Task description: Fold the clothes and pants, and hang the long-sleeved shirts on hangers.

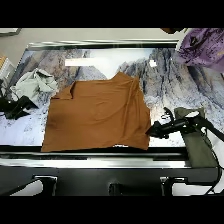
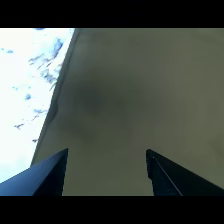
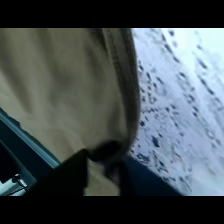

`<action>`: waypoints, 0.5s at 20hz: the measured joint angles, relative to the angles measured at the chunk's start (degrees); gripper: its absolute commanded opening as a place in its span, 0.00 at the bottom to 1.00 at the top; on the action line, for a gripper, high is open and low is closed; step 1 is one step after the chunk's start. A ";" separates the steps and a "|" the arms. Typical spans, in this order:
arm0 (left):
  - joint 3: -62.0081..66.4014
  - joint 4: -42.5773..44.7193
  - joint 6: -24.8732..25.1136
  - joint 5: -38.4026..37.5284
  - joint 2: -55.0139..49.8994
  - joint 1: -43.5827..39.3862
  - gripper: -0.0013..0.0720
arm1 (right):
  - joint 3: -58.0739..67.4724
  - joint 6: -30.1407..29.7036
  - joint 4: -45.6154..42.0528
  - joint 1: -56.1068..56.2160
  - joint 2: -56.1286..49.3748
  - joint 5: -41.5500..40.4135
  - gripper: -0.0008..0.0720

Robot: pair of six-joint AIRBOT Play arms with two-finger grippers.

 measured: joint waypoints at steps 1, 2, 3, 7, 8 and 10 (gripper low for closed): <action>-2.03 0.02 0.02 -0.09 0.81 1.57 0.77 | -0.44 -0.15 -0.15 0.76 -0.02 -0.61 0.05; -4.22 0.13 0.35 -0.15 1.68 3.23 0.77 | -0.70 -0.20 0.07 1.31 -0.02 -1.05 0.05; -6.80 0.15 1.22 -0.09 2.80 5.20 0.77 | -0.87 -0.24 0.46 1.70 -0.02 -1.44 0.05; -17.38 0.09 4.98 -0.11 5.97 12.57 0.77 | -1.20 -0.42 1.36 2.40 0.00 -2.32 0.05; -19.63 0.07 5.60 -0.07 6.36 14.05 0.77 | -1.25 -0.44 1.51 2.47 0.00 -2.34 0.05; -23.76 0.04 6.51 0.52 6.71 16.39 0.76 | -1.31 -0.63 1.73 2.56 0.00 -2.32 0.05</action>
